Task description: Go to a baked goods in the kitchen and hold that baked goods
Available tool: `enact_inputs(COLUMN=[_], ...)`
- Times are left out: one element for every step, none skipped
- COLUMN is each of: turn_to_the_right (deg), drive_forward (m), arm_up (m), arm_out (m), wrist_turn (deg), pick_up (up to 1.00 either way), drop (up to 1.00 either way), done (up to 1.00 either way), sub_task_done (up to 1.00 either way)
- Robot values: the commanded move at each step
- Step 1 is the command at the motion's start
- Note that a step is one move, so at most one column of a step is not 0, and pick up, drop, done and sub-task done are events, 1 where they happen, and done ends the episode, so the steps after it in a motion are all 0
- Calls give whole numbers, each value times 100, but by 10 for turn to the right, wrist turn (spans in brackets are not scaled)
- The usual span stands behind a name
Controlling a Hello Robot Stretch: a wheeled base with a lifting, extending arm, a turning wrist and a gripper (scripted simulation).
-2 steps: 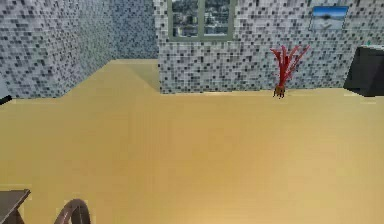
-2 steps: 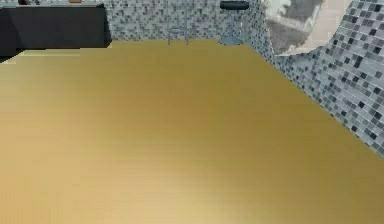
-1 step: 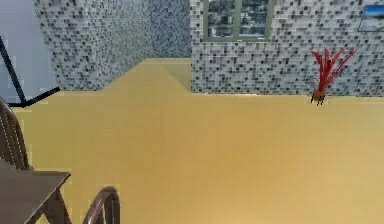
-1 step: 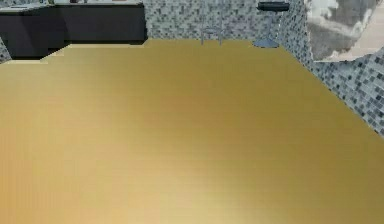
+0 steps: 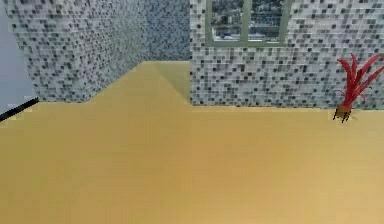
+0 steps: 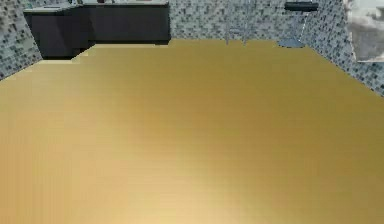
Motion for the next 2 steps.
enact_inputs(turn_to_the_right=[-450,-30], drive_forward=[0,0], arm_up=[0,0], arm_out=[0,0], wrist_turn=[0,0], pick_up=[0,0], drop=[0,0], done=[0,0], sub_task_done=[0,0])
